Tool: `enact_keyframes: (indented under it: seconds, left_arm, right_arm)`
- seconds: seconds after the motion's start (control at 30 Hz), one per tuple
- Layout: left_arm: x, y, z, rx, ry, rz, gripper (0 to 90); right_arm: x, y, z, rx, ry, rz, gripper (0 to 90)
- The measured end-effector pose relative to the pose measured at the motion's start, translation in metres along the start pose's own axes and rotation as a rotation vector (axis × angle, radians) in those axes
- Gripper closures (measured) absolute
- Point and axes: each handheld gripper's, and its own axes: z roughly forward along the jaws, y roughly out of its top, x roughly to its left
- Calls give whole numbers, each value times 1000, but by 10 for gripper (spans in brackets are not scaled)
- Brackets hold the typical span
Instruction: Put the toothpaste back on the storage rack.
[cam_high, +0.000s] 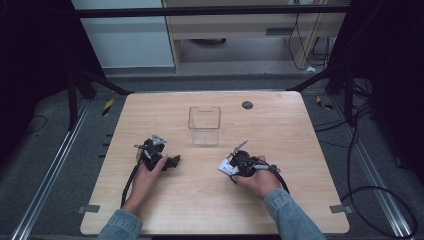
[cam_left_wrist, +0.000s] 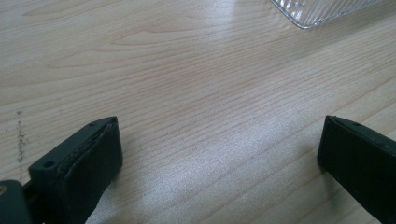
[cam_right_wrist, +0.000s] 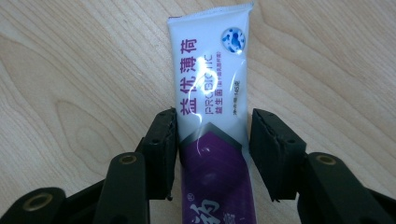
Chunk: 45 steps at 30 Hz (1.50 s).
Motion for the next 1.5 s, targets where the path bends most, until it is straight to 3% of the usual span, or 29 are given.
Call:
enact_keyframes:
  seconds: [0.73, 1.5]
  left_arm:
    - [0, 0, 0, 0, -1, 0, 0]
    - [0, 0, 0, 0, -1, 0, 0]
  right_arm:
    - [-2, 1, 0, 11, 17, -16, 576]
    - [-3, 2, -2, 32, 9, 39, 705]
